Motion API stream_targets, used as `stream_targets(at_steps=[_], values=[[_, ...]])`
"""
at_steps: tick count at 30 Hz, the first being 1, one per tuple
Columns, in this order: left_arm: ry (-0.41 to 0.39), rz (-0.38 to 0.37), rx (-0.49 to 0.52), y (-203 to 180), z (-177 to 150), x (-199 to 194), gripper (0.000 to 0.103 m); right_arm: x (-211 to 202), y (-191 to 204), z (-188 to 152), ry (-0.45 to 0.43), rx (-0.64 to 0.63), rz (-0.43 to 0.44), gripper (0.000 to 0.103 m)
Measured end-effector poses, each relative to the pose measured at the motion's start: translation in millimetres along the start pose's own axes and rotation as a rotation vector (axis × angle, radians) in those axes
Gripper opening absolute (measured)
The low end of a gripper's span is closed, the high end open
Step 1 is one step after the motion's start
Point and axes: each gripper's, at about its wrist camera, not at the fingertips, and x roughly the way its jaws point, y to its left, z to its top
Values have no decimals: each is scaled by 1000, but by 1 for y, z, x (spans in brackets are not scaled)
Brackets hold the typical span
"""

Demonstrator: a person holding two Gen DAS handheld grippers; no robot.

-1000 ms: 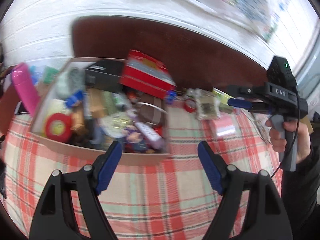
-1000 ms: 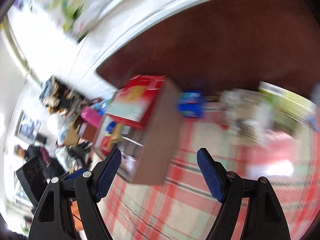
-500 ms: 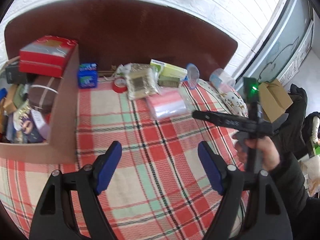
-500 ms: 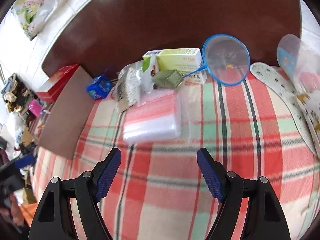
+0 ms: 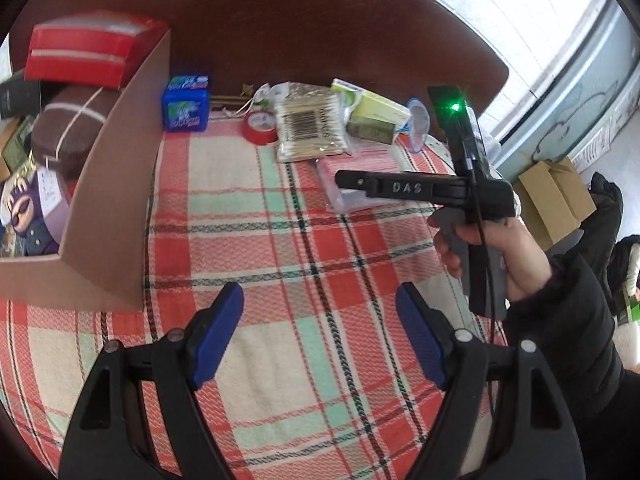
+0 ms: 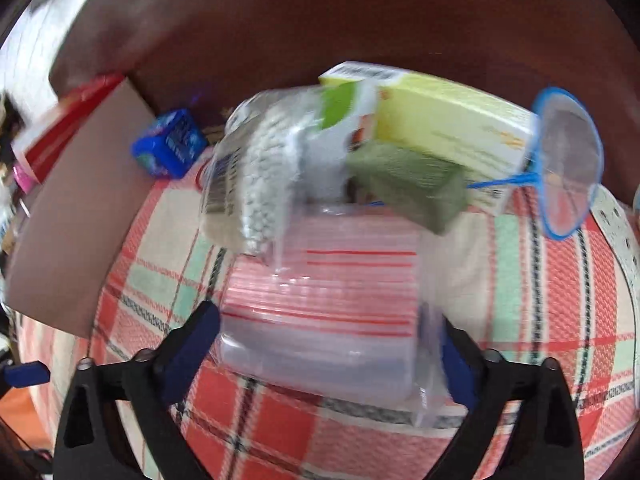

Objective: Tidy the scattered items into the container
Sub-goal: 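Grasp the stack of red-striped zip bags with the right gripper and lift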

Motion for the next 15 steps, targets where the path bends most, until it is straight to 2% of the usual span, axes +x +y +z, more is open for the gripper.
stream_targets(at_steps=[3,6,7,12,15], values=[[1,-9,-6,4,-1,1,79,13,27,-1,9,-84,-124,103],[5,-12,-8,7,-4,0,79,20,38,-1,-23,-85,-202,102],[6,-11,-8,8,-5,-1,79,19,39,-2,-32,-73,-217,98],[10,-19,-13,11,-11,-6,79,3,33,-10,-30,19,-157,94],[4,-29,-3,7,-13,-9,79,-13,24,-29,-24,65,-109,94]])
